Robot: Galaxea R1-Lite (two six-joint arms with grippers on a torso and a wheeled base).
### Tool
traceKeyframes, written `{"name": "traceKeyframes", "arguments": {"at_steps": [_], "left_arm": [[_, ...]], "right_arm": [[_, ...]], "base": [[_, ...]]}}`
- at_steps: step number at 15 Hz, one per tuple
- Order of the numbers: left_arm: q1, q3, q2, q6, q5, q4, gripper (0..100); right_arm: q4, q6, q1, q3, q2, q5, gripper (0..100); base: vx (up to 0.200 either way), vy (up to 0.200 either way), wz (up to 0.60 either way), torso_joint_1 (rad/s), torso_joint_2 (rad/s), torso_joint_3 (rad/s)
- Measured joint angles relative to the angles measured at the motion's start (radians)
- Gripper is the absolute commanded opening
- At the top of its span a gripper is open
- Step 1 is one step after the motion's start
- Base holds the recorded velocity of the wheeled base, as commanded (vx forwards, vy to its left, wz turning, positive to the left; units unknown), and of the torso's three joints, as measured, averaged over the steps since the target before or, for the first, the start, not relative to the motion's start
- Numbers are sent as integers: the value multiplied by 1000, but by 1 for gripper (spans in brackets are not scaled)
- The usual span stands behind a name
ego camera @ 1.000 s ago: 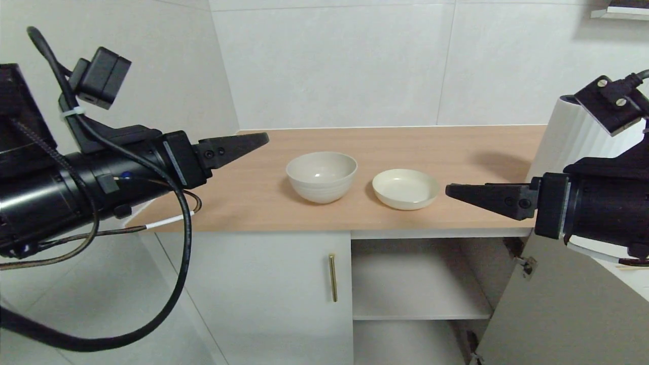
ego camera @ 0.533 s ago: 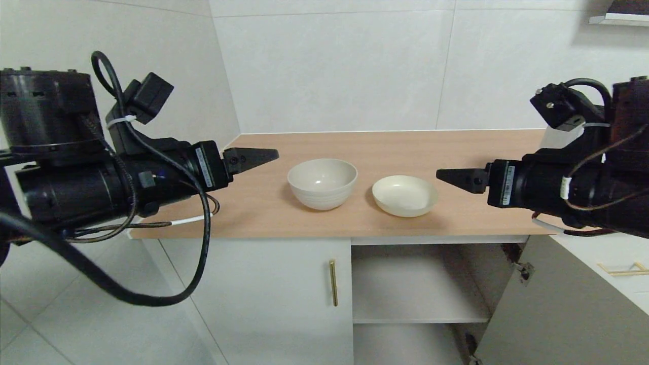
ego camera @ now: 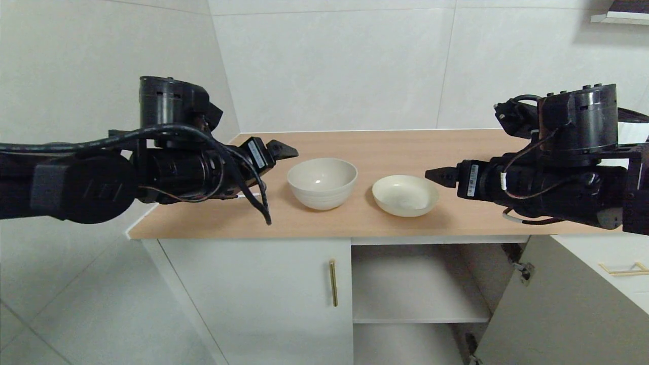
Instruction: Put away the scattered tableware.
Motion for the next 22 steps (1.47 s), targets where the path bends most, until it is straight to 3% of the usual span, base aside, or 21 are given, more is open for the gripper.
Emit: {"name": "traceKeyframes", "arguments": {"at_steps": [2,7,8,13,17,19,20,22], "left_arm": [[-1,-27,65,0,39,-1,100],[-6,-52,166,-1,42,-17,100],[-9,-53,177,-3,43,-21,0],[-17,-54,179,-21,43,-23,0],[-17,-38,134,-22,43,-20,0],[-17,-11,95,-18,31,-21,0],[-17,6,72,-16,2,-21,0],[-17,52,13,-14,-123,-22,0]], "right_arm": [[0,0,0,1,5,0,100],[1,0,-1,4,5,-1,100],[1,0,0,4,5,-1,100],[15,-1,-5,-1,8,0,100],[102,-1,-40,-62,42,-4,100],[120,1,-49,-104,84,-66,100],[121,7,-50,-123,116,-115,100],[120,44,-50,-169,196,-194,100]], "base": [[0,0,0,0,0,0],[0,0,0,0,0,0],[0,0,0,0,0,0],[0,0,0,0,0,0],[0,0,0,0,0,0],[0,0,0,0,0,0],[0,0,0,0,0,0],[0,0,0,0,0,0]]}}
